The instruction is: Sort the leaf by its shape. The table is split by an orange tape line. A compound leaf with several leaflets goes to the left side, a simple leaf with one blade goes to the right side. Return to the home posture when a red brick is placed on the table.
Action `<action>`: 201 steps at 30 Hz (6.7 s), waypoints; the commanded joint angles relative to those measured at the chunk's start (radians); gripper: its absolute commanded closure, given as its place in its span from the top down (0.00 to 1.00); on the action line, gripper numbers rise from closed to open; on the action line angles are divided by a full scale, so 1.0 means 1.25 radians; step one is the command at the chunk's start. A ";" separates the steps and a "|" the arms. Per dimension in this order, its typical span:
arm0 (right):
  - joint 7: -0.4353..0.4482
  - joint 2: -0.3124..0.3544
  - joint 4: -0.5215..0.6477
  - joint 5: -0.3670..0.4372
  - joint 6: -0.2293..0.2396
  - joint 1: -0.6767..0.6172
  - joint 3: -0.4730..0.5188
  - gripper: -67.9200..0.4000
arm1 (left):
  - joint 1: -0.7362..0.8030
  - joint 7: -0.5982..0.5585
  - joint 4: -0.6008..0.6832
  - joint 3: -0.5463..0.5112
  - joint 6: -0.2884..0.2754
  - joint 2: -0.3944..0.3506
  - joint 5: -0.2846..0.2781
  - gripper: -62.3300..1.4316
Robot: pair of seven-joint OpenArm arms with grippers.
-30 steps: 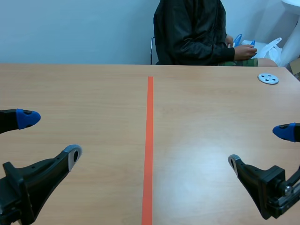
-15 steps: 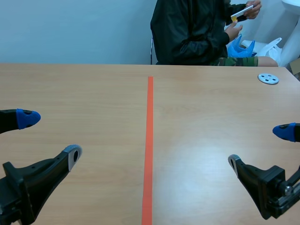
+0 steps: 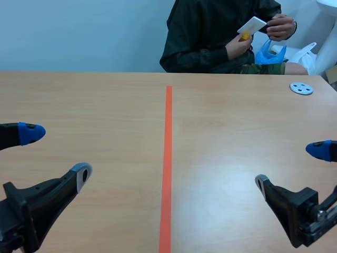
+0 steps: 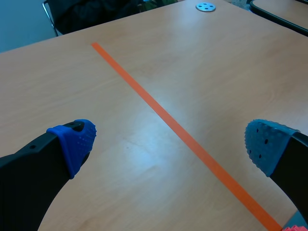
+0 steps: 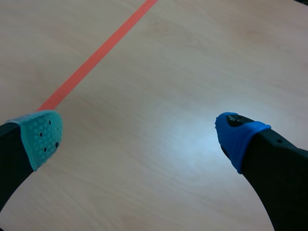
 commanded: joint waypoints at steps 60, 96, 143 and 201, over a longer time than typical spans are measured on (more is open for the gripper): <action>-0.112 0.061 0.007 -0.018 0.080 0.218 -0.101 1.00 | -0.003 -0.011 0.012 0.002 -0.002 0.006 -0.002 1.00; 0.117 -0.164 -0.540 -0.212 0.087 0.608 -0.528 1.00 | -0.003 -0.011 0.012 0.002 -0.002 0.006 -0.003 1.00; 0.186 -0.162 -0.589 -0.272 0.077 0.645 -0.529 0.03 | -0.003 -0.011 0.012 0.002 -0.002 0.006 -0.003 1.00; 0.208 -0.078 -1.066 -0.082 -0.138 0.924 -0.081 0.02 | -0.003 -0.011 0.012 0.002 -0.001 0.005 -0.003 1.00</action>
